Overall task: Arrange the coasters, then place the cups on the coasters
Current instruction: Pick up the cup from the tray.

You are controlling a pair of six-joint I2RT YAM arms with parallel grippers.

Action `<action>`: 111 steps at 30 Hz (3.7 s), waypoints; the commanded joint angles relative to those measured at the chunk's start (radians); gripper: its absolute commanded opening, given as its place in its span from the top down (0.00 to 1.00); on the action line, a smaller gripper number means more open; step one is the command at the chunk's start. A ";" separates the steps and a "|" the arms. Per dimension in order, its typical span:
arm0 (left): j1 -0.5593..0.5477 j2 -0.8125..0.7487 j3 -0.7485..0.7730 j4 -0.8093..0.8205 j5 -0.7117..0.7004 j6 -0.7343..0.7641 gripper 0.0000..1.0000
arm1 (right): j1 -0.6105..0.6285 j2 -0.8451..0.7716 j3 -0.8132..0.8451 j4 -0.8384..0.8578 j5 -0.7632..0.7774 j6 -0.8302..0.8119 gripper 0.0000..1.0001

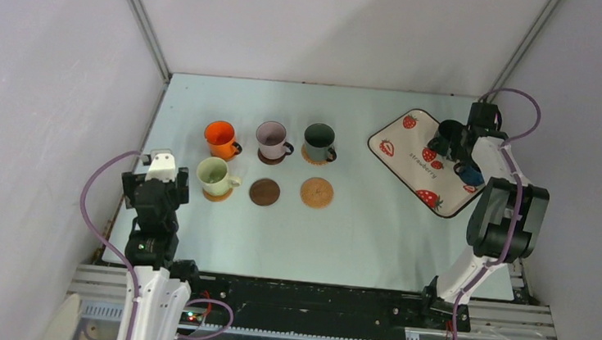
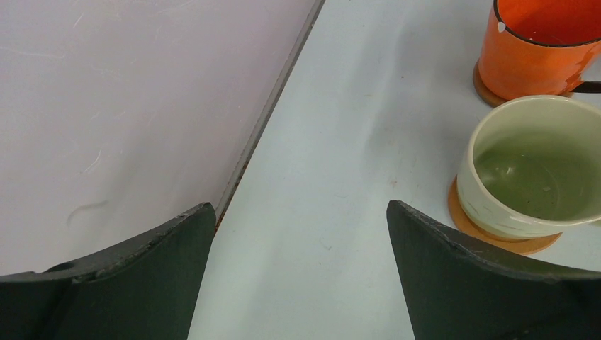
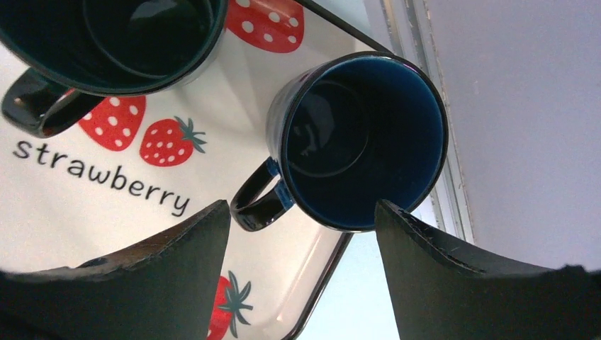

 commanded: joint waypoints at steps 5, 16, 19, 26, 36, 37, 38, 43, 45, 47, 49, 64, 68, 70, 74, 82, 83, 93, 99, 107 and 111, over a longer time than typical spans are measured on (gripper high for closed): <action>0.005 0.015 0.032 0.027 0.013 -0.007 0.02 | 0.006 0.047 0.027 0.016 0.084 -0.021 0.21; 0.006 0.006 0.037 0.020 0.015 -0.008 0.01 | -0.059 0.003 -0.031 -0.030 0.037 -0.011 0.22; 0.005 0.004 0.038 0.017 0.017 -0.011 0.02 | -0.083 -0.032 -0.073 -0.014 0.036 -0.026 0.23; 0.005 -0.004 0.041 0.012 0.018 -0.014 0.02 | -0.152 -0.066 -0.121 -0.005 -0.075 -0.028 0.26; 0.006 -0.005 0.040 0.014 0.019 -0.012 0.02 | -0.161 -0.061 -0.096 0.027 -0.141 -0.048 0.27; 0.005 -0.004 0.039 0.014 0.019 -0.012 0.02 | -0.160 -0.056 -0.086 0.026 -0.143 -0.051 0.27; 0.005 -0.002 0.038 0.015 0.018 -0.012 0.02 | -0.154 -0.052 -0.083 0.025 -0.144 -0.056 0.27; 0.005 0.006 0.039 0.018 0.018 -0.012 0.02 | -0.104 -0.047 -0.078 0.034 -0.125 -0.081 0.27; 0.005 0.008 0.037 0.018 0.019 -0.011 0.02 | -0.077 -0.047 -0.079 0.041 -0.100 -0.093 0.27; 0.005 0.009 0.037 0.018 0.019 -0.012 0.02 | -0.050 -0.048 -0.079 0.053 -0.066 -0.111 0.27; 0.006 0.008 0.037 0.019 0.018 -0.012 0.02 | -0.024 -0.052 -0.079 0.068 -0.025 -0.125 0.27; 0.005 0.007 0.035 0.020 0.017 -0.009 0.02 | -0.017 -0.118 -0.130 0.132 0.184 -0.116 0.25; 0.005 0.004 0.036 0.019 0.014 -0.009 0.02 | -0.060 -0.130 -0.159 0.121 0.155 -0.091 0.25; 0.005 0.003 0.037 0.018 0.014 -0.008 0.02 | -0.086 -0.135 -0.172 0.111 0.115 -0.080 0.25; 0.007 -0.002 0.037 0.016 0.014 -0.009 0.01 | -0.145 -0.125 -0.175 0.068 -0.046 -0.050 0.25; 0.005 0.000 0.034 0.018 0.019 -0.007 0.02 | -0.183 -0.135 -0.169 0.026 -0.243 -0.090 0.26; 0.005 0.001 0.033 0.020 0.019 -0.007 0.02 | -0.183 -0.143 -0.169 0.023 -0.234 -0.096 0.26; 0.005 0.053 0.025 0.043 0.007 -0.011 0.02 | -0.190 -0.158 -0.171 -0.006 -0.295 -0.205 0.24; 0.005 0.069 0.025 0.051 -0.011 -0.015 0.02 | -0.200 -0.170 -0.170 -0.004 -0.349 -0.226 0.24; 0.006 0.023 0.019 0.054 -0.040 -0.017 0.02 | -0.222 -0.175 -0.166 0.027 -0.371 -0.379 0.21; 0.005 0.038 0.017 0.058 -0.035 -0.014 0.02 | -0.250 -0.161 -0.151 0.007 -0.416 -0.471 0.17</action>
